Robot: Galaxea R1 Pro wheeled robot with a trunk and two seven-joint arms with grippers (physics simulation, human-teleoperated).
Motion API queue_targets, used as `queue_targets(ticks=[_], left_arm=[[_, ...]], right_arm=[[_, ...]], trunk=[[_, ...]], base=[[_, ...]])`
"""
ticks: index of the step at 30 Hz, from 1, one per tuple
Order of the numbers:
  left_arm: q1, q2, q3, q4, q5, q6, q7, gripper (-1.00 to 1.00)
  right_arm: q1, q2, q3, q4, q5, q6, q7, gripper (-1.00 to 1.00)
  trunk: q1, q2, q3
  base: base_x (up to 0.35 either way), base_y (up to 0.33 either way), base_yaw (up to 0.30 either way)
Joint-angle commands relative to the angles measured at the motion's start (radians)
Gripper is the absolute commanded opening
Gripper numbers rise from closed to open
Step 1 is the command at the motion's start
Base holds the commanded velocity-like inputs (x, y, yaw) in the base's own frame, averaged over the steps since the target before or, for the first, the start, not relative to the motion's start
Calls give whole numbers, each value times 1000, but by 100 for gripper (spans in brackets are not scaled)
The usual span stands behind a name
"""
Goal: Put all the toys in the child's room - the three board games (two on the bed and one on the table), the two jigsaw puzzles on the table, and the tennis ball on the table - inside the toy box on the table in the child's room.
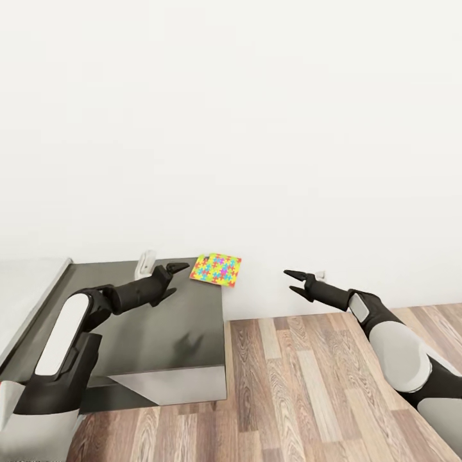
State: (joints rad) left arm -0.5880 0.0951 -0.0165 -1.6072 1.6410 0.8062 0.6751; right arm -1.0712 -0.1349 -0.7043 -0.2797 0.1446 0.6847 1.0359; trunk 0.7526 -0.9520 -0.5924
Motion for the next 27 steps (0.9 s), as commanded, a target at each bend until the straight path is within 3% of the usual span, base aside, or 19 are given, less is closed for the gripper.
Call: queue_targets(ticks=[1, 11, 27], left_arm=[[-2, 0, -4, -1, 12, 0, 8, 100], [-24, -25, -31, -2, 33, 3, 2, 100], [-27, -26, -36, -1, 40, 4, 3, 100]], right_arm=[[0, 1, 2, -1, 10, 6, 6, 100], [1, 5, 47, -1, 10, 10, -1, 100], [2, 5, 56, -1, 9, 13, 6, 100]], trunk=[[4, -8, -4], [42, -78, -36], [104, -190, -86]], base=[[0, 0, 0], [0, 0, 0], [0, 0, 0]])
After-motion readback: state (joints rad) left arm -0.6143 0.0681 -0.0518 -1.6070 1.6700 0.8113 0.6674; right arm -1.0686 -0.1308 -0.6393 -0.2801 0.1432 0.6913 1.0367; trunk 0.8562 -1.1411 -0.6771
